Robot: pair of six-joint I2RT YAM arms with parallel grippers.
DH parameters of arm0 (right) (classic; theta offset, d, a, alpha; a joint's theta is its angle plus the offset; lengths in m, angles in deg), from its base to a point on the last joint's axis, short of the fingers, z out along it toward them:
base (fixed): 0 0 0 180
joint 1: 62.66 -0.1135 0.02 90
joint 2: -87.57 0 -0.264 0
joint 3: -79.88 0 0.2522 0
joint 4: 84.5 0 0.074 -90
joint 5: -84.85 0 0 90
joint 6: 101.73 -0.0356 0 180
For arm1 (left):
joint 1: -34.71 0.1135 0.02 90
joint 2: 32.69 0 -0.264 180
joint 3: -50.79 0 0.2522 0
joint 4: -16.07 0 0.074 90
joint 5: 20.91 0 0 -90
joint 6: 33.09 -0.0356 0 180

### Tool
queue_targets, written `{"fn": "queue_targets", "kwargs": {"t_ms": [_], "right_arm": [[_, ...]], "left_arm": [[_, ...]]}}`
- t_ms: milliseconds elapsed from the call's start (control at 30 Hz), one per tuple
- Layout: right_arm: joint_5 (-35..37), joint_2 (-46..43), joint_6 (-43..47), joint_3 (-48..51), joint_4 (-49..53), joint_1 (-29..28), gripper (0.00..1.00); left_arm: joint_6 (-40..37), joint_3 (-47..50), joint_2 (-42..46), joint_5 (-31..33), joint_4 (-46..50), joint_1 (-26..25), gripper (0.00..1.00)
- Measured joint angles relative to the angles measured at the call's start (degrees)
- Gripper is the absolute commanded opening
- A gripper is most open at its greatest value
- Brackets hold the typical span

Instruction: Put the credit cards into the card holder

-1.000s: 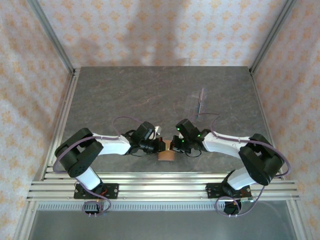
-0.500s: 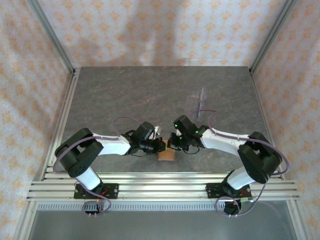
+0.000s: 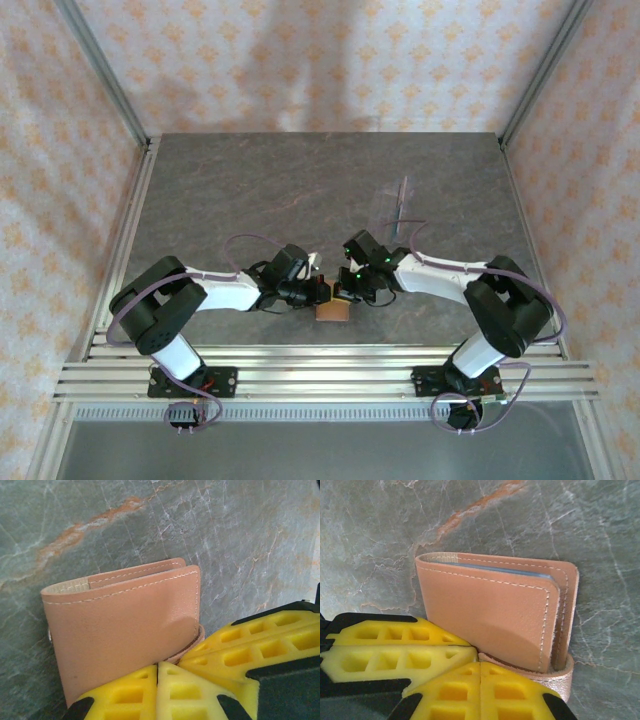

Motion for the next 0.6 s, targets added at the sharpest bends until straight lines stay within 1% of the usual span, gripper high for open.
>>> {"fn": "queue_targets", "kwargs": {"t_ms": [600], "right_arm": [[2.62,1.2,3.56,0.04,0.39,-0.87,0.02]], "left_arm": [[0.55,0.31,-0.11,-0.35,-0.7,0.35,0.0]]}}
